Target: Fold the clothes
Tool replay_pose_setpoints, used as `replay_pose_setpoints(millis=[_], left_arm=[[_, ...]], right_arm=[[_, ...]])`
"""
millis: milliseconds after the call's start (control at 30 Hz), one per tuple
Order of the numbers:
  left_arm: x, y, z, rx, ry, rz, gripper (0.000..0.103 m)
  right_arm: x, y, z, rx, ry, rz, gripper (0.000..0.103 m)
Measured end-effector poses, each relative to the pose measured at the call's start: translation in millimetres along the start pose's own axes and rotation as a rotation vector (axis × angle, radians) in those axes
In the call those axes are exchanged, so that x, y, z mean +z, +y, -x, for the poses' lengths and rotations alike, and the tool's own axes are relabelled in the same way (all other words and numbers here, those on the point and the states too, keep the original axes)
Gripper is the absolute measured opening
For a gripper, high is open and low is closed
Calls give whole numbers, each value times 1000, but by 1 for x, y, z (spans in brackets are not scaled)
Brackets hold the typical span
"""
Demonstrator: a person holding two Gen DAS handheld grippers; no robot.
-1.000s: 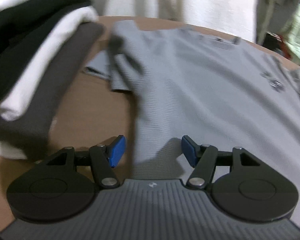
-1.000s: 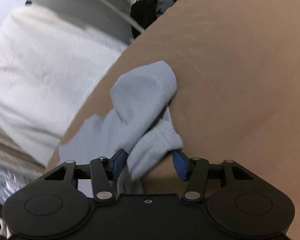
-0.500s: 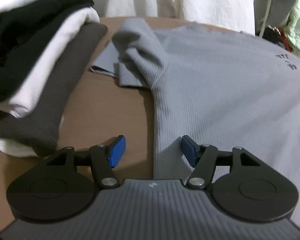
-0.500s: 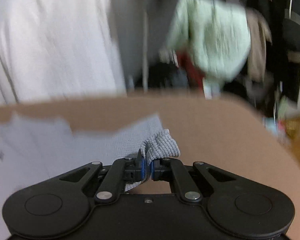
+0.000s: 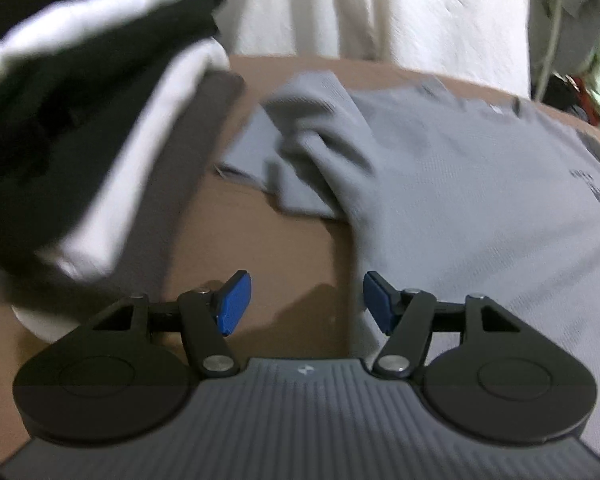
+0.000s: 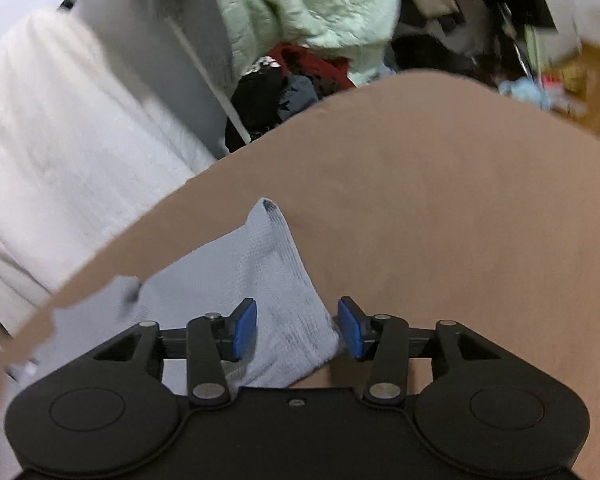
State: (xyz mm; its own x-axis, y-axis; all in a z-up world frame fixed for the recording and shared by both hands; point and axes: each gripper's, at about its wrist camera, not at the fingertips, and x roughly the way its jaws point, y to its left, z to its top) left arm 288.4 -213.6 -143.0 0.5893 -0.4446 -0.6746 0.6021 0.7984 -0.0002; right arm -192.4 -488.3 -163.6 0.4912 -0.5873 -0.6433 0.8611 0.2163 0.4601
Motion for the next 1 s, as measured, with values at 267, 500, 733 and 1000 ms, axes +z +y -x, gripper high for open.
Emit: replay_pose_setpoints(millis=[267,500,733,1000], left_arm=[[59,11,-59,-56,106,181,82],[95,-17,-101,-3,80,62,12],[92,-55,-28,434,-194,-227,60],[56,-17,-29,199,9,-83,75]], right_arm=[[-24,-25,-18,217,85,-198,61],[-11,3,-41,210,125,-61,77],[-5,52,-59,94,135,201,75],[-18,58,-53,-23,69,353,22]])
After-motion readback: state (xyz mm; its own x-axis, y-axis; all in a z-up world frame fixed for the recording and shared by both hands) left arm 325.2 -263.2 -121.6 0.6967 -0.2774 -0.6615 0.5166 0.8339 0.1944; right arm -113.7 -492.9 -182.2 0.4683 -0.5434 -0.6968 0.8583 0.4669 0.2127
